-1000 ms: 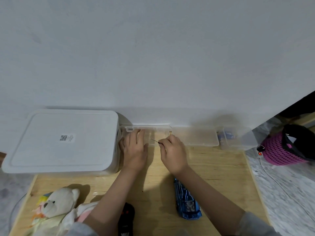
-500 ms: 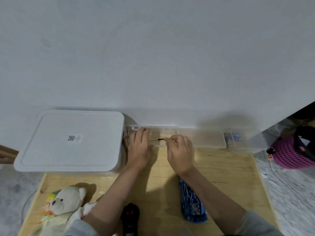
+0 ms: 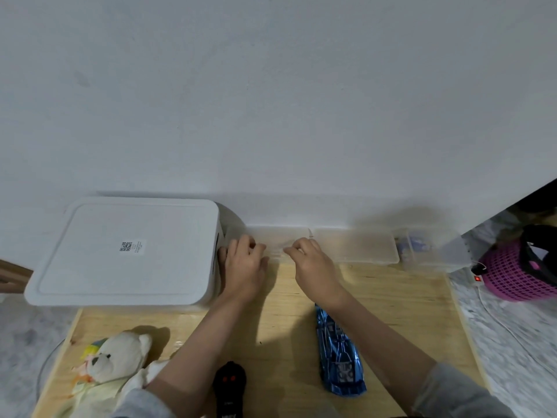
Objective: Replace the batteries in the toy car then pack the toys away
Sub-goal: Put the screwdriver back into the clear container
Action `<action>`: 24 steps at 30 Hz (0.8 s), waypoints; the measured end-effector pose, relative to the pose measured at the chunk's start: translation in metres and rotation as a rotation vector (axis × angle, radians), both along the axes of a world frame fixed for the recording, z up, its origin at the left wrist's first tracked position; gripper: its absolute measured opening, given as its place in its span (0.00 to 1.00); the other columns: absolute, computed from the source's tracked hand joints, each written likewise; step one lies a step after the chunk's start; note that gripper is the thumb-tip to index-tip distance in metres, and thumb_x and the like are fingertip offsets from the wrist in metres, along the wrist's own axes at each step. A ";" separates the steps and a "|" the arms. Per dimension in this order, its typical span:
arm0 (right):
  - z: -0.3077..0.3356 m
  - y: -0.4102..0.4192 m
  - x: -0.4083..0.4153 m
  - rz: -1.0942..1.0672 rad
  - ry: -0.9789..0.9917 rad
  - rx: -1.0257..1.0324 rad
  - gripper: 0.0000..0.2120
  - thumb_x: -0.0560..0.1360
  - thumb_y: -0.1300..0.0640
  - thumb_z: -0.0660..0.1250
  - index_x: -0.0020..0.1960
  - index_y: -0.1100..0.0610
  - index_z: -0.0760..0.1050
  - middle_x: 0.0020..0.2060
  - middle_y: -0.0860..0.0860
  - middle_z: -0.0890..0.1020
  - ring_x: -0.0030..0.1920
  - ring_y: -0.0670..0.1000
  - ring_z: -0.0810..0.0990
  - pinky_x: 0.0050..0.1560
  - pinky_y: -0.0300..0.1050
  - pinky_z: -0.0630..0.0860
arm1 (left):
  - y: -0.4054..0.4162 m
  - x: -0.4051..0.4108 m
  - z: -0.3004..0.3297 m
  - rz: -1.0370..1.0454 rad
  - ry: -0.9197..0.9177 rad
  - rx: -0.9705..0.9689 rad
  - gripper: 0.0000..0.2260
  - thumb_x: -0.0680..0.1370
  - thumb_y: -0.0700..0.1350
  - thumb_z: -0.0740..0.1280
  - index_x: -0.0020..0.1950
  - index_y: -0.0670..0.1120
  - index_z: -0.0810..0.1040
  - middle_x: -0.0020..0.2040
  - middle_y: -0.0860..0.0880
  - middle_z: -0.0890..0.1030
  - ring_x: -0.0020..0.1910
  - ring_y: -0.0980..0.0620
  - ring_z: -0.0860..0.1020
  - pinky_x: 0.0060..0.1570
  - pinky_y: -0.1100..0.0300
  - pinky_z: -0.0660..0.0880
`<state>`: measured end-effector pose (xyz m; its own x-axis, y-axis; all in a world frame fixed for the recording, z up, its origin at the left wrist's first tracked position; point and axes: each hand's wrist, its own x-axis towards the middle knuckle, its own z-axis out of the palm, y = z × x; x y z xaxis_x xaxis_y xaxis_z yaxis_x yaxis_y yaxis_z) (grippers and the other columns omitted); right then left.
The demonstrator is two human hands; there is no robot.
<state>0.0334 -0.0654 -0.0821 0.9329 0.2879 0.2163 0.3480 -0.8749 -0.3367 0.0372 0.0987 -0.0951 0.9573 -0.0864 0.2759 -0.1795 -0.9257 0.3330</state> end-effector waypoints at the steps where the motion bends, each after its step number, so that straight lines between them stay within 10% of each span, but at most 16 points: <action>1: -0.002 0.000 -0.002 0.009 0.017 -0.018 0.25 0.59 0.77 0.71 0.52 0.59 0.81 0.42 0.52 0.79 0.43 0.54 0.79 0.26 0.41 0.73 | 0.000 0.001 0.000 -0.013 0.016 -0.003 0.11 0.62 0.38 0.78 0.42 0.41 0.82 0.44 0.42 0.79 0.44 0.42 0.74 0.44 0.52 0.65; 19: -0.012 -0.003 -0.006 -0.035 0.172 0.057 0.22 0.67 0.75 0.66 0.56 0.57 0.81 0.43 0.51 0.78 0.47 0.55 0.76 0.30 0.41 0.71 | 0.004 0.003 -0.004 -0.132 0.136 -0.156 0.14 0.70 0.42 0.59 0.36 0.37 0.83 0.36 0.40 0.80 0.35 0.38 0.77 0.34 0.52 0.78; 24: 0.001 -0.004 -0.008 0.031 0.244 0.024 0.27 0.72 0.75 0.59 0.67 0.56 0.72 0.56 0.51 0.76 0.58 0.53 0.71 0.44 0.47 0.75 | -0.009 -0.010 0.014 -0.034 0.258 0.034 0.13 0.74 0.33 0.62 0.56 0.40 0.80 0.60 0.41 0.77 0.57 0.38 0.74 0.54 0.49 0.75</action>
<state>0.0257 -0.0695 -0.0809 0.9492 0.3145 -0.0077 0.2801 -0.8560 -0.4345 0.0277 0.0901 -0.0808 0.9920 -0.1249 0.0190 -0.1238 -0.9319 0.3409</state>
